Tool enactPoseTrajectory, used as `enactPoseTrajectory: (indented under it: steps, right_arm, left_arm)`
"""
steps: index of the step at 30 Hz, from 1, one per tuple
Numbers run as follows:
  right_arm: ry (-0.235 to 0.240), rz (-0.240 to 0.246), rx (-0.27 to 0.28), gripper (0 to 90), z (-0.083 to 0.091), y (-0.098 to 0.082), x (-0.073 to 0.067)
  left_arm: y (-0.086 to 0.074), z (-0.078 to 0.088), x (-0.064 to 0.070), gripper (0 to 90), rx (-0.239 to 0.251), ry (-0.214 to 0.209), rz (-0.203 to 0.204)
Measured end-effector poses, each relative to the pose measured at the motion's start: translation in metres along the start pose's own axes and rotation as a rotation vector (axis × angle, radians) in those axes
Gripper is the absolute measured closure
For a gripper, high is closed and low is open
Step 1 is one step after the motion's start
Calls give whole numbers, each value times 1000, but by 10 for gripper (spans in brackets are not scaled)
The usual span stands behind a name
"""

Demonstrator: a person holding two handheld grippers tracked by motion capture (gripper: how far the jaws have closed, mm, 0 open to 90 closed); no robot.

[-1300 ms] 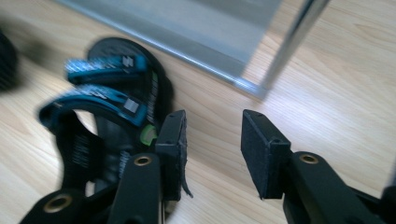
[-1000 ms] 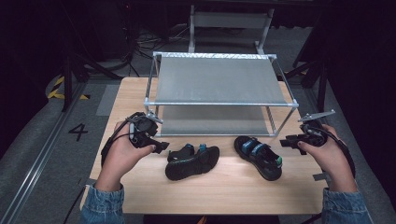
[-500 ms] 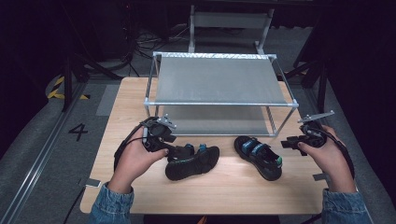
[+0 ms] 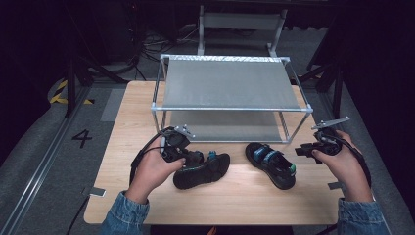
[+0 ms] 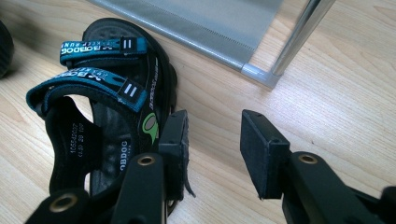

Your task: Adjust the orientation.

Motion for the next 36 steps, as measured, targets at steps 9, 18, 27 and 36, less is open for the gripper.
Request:
enactPoseTrajectory:
  steps: [9,18,27,36]
  right_arm:
    - [-12,4,1,616,0,-1,2]
    - [-18,9,-4,606,-1,-2,3]
    - [-18,9,-6,604,-1,-2,3]
    - [-14,4,10,595,4,-2,5]
  left_arm:
    - [-3,-18,-7,896,-35,-25,18]
    - [-6,-31,-12,897,-54,-44,18]
    - [-7,-34,-10,898,-61,-46,17]
    - [-12,-32,3,898,-56,-53,14]
Point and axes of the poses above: each handheld gripper's, and its own axes: z roughly backward along the jaws, y roughly out of its top, x roughly to its right, the point moved 3 cm from there along -z, roughly forward along the jaws, and after that the axes turned 7 degrees about -y, right-handed, at the moved point
